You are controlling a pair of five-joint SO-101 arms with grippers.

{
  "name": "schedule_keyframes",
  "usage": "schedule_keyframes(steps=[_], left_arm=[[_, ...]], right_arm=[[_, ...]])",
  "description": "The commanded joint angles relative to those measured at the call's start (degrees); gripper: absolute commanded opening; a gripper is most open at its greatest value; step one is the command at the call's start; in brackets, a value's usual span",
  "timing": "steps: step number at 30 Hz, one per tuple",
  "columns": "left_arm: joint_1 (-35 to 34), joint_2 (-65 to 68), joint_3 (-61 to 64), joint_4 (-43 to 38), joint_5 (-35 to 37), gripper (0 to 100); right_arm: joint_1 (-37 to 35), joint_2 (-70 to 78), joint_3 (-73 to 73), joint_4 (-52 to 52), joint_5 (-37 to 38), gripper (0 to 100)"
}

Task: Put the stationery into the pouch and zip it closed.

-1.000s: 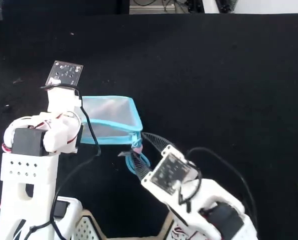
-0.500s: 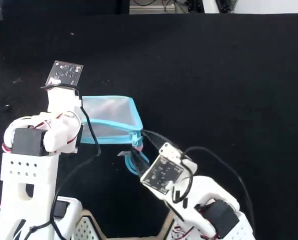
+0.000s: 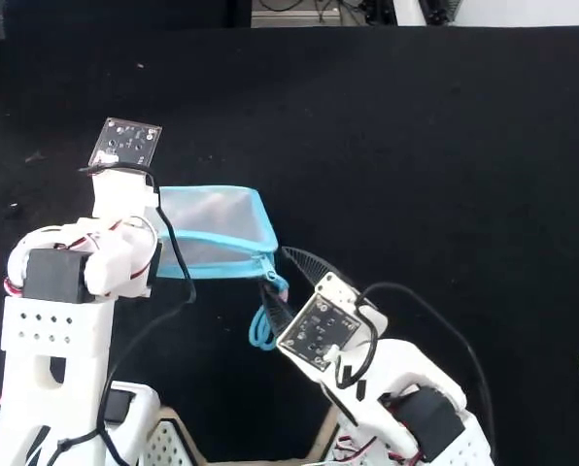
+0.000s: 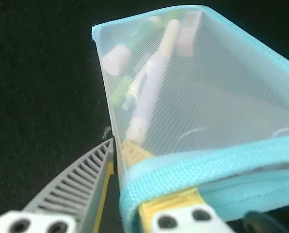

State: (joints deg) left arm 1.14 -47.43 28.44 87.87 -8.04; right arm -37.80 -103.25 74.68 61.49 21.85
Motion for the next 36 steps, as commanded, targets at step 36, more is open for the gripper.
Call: schedule_keyframes(steps=[36], left_arm=[[0.9,0.3,-1.0,0.2,0.4,3]], right_arm=[[0.8,-9.3,-4.2,5.1,0.7,1.1]])
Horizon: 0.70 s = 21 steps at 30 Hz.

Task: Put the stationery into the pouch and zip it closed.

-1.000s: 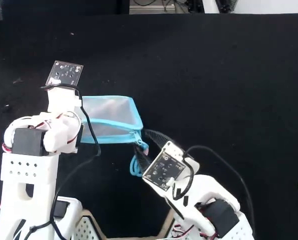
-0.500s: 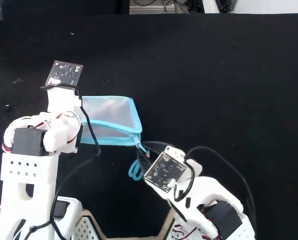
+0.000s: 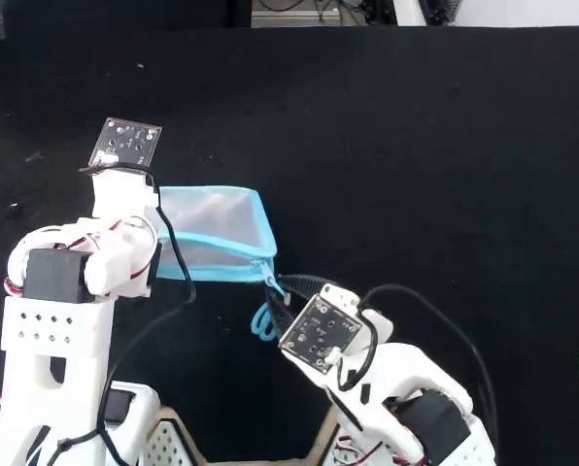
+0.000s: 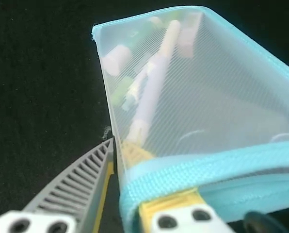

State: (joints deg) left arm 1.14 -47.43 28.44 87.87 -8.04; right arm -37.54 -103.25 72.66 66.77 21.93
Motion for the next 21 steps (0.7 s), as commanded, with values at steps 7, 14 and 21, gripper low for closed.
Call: schedule_keyframes(steps=[7,14,21], left_arm=[[0.8,0.3,-1.5,0.2,0.4,3],[1.4,0.3,-6.5,1.0,0.5,3],[1.4,0.7,-11.6,3.4,0.3,3]], right_arm=[[0.8,-9.2,-3.8,-0.8,1.1,1.1],[7.5,-5.3,-2.5,-8.8,3.6,1.1],[9.9,6.3,-10.3,-8.8,3.7,1.1]])
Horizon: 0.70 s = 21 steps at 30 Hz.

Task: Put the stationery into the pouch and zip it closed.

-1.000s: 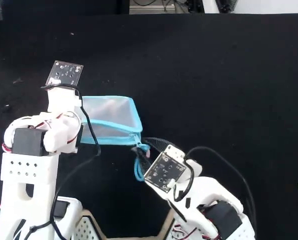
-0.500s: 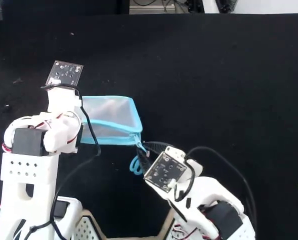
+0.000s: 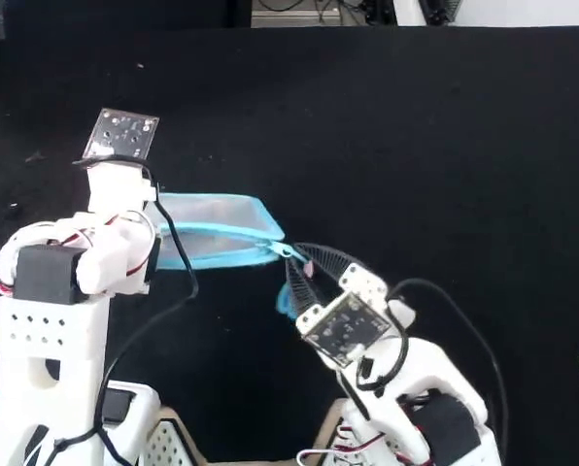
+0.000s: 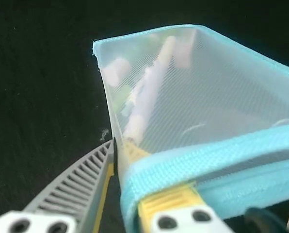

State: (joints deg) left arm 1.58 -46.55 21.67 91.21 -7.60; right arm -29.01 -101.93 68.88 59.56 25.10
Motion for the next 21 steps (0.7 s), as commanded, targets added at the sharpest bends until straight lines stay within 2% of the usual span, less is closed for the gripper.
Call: schedule_keyframes(steps=[1,5,11,18,21], left_arm=[[0.9,-0.2,-5.1,0.0,-0.2,3],[0.9,-0.6,-7.2,-1.0,-0.1,4],[0.9,-0.7,-8.5,-1.0,0.1,16],[0.4,-0.7,-20.3,-0.5,0.3,16],[0.4,-0.8,-25.9,2.3,0.3,16]], right_arm=[[1.4,6.5,-7.9,-2.1,0.5,1.1],[1.6,12.6,-11.4,-2.6,0.5,1.1],[1.5,20.5,-17.1,-2.6,0.5,1.1],[1.6,30.7,-24.7,-2.2,0.5,1.1],[1.6,34.7,-28.4,-2.2,0.5,1.1]])
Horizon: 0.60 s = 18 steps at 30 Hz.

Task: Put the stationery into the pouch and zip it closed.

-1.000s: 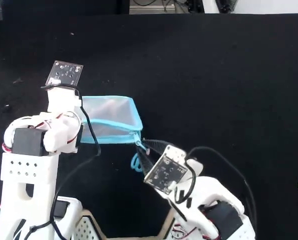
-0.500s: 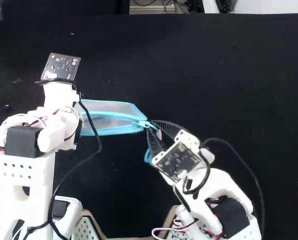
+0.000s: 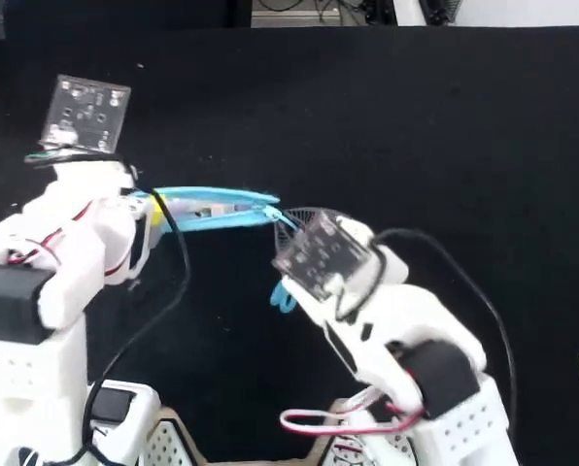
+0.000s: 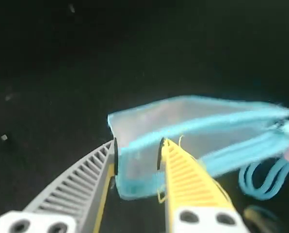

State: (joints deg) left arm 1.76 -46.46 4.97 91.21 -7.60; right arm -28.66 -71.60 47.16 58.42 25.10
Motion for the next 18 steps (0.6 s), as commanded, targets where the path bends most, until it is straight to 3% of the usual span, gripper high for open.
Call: schedule_keyframes(steps=[1,7,11,18], left_arm=[[0.2,-0.9,-11.3,3.6,0.3,16],[0.2,-1.0,-17.6,9.8,0.1,16],[0.7,-6.6,-11.8,9.6,-0.4,16],[7.1,-15.5,5.5,9.4,-10.0,16]], right_arm=[[1.2,5.6,-8.0,-1.1,0.5,1.1],[1.3,13.0,-14.5,-1.0,0.5,1.1],[1.3,17.1,-18.7,0.9,0.5,1.1],[1.0,24.6,-29.1,5.6,0.2,1.1]])
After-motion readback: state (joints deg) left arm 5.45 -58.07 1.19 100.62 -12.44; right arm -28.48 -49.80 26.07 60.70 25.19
